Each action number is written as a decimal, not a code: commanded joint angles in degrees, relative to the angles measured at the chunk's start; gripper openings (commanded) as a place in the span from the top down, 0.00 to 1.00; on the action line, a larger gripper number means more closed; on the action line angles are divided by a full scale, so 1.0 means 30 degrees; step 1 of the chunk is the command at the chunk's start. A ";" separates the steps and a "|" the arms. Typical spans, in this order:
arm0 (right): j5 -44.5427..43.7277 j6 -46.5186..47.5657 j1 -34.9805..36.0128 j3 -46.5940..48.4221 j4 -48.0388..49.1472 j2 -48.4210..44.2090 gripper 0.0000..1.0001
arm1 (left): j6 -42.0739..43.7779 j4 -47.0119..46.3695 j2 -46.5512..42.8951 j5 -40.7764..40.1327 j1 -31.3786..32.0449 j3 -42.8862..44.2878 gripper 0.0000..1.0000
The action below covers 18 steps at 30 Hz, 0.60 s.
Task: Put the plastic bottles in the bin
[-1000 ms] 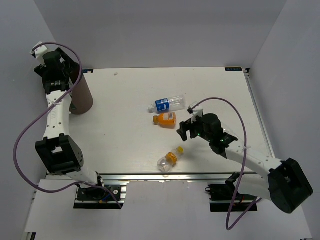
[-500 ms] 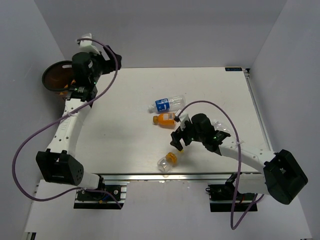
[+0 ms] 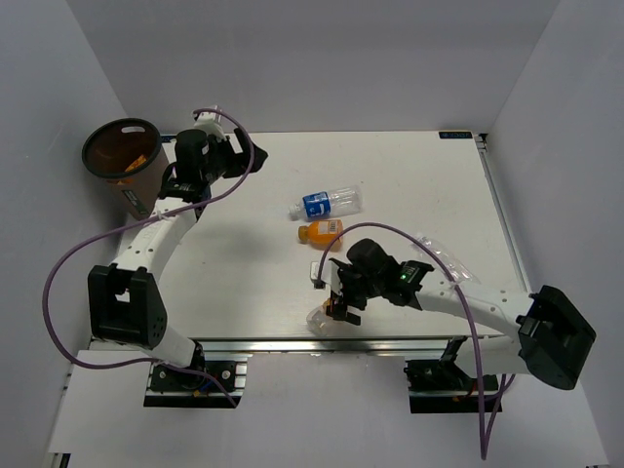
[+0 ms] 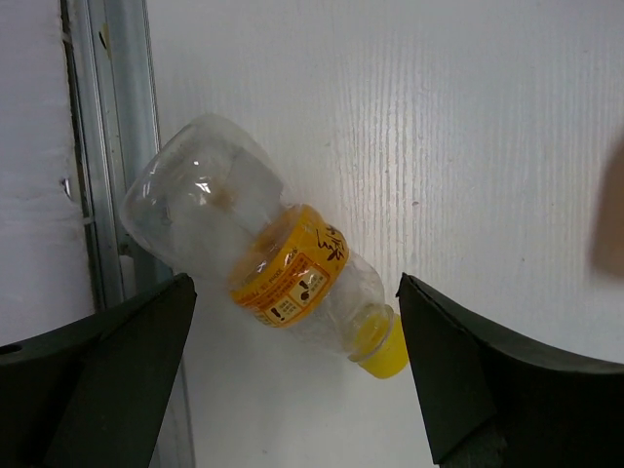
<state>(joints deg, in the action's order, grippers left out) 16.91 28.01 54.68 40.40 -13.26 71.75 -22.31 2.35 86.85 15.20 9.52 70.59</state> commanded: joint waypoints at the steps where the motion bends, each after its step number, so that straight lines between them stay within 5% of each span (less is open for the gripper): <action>1: 0.0459 0.2118 0.0115 0.0624 -0.0446 0.1041 0.11 | 0.0226 -0.0229 -0.0269 -0.0523 0.0020 0.0056 0.02; 13: 0.0194 0.3144 0.0407 0.1944 0.1310 0.5528 0.13 | 0.0814 -0.0021 0.0698 0.0000 0.0020 0.0055 0.02; 18: -0.0830 0.1914 0.0379 0.1065 0.4034 0.3982 0.32 | 0.0436 -0.0606 0.1224 0.2280 0.0020 -0.0237 0.02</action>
<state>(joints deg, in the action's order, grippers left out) 15.22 35.27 55.59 44.27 -8.36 87.88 -20.80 2.31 90.50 16.60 9.50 70.52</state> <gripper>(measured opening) 0.725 0.983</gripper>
